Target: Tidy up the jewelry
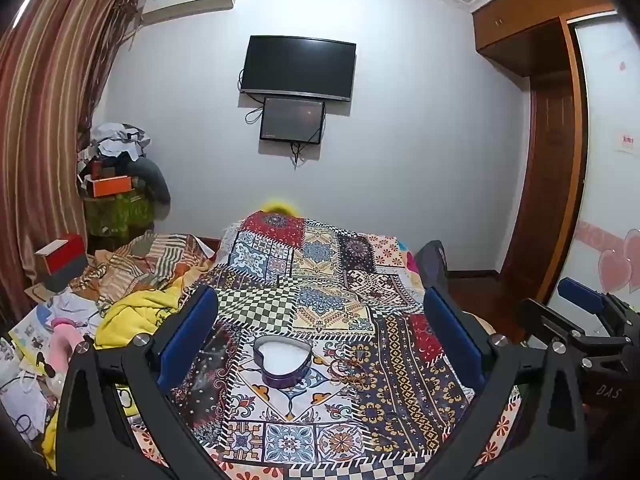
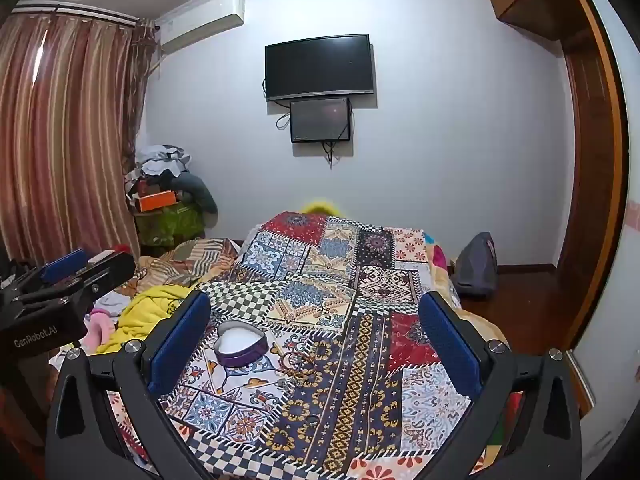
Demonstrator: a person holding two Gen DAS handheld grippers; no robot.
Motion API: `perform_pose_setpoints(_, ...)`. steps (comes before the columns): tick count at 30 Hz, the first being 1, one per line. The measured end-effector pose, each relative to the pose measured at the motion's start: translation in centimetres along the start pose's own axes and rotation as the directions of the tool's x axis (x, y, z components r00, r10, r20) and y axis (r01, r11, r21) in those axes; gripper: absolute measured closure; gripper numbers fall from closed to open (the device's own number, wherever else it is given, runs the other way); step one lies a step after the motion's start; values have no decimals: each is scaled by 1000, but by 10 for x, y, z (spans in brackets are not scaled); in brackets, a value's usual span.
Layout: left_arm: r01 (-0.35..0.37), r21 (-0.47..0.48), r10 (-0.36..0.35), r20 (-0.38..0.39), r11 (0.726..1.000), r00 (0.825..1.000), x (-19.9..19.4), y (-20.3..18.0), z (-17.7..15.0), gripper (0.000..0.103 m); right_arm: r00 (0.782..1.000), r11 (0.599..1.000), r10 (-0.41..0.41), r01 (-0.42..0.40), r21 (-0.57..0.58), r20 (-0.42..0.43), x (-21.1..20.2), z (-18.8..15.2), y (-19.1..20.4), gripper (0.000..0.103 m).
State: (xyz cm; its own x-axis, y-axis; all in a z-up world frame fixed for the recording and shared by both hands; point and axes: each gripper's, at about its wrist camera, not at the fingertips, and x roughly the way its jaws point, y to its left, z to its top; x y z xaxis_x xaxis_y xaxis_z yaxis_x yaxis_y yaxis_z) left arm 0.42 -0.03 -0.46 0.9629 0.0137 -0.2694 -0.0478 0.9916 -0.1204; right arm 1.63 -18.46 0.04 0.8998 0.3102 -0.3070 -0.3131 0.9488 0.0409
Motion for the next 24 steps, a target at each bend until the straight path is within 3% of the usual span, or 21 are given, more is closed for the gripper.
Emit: perform_pose_setpoints(24,2,29,-2,2,1000,1000,-3,-2,1,0,1000,1000,2,-2,4,-3,3,-1,0,0)
